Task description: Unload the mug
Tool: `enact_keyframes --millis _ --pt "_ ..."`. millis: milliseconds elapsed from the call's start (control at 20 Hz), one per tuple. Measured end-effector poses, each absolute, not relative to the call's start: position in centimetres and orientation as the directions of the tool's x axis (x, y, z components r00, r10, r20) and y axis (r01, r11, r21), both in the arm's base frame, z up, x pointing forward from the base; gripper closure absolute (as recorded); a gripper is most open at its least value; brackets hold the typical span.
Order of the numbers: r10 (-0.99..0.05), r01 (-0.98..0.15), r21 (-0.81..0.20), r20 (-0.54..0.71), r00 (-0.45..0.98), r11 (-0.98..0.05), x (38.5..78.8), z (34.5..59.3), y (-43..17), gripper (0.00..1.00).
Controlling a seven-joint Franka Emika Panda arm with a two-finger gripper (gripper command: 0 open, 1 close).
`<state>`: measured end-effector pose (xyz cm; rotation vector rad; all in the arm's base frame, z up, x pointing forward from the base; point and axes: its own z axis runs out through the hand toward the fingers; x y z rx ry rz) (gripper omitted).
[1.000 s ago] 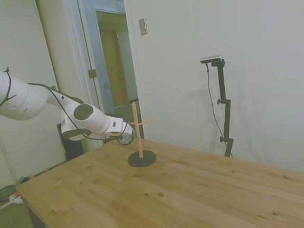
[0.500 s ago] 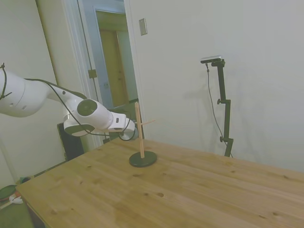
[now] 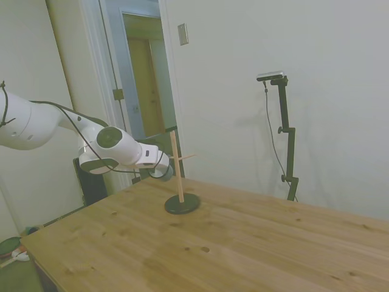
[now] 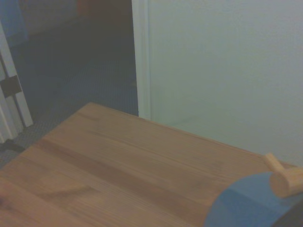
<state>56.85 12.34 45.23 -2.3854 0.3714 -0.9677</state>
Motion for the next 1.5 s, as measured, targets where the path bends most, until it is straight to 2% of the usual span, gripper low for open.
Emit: enact_keyframes --millis 450,950,1100,1300,1500 --pt "-0.414 -0.016 -0.574 0.569 0.711 -0.818 56.0 46.2 14.1 1.00" --pt "-0.365 0.032 -0.572 0.565 0.740 -0.820 54.9 45.7 17.8 1.00" --pt "-0.338 0.046 -0.562 0.559 0.757 -0.826 54.2 44.6 20.0 1.00" --pt "-0.304 0.031 -0.525 0.537 0.787 -0.850 51.3 42.0 23.1 1.00" --pt "-0.328 -0.070 -0.472 0.491 0.807 -0.879 47.8 39.7 19.7 1.00"
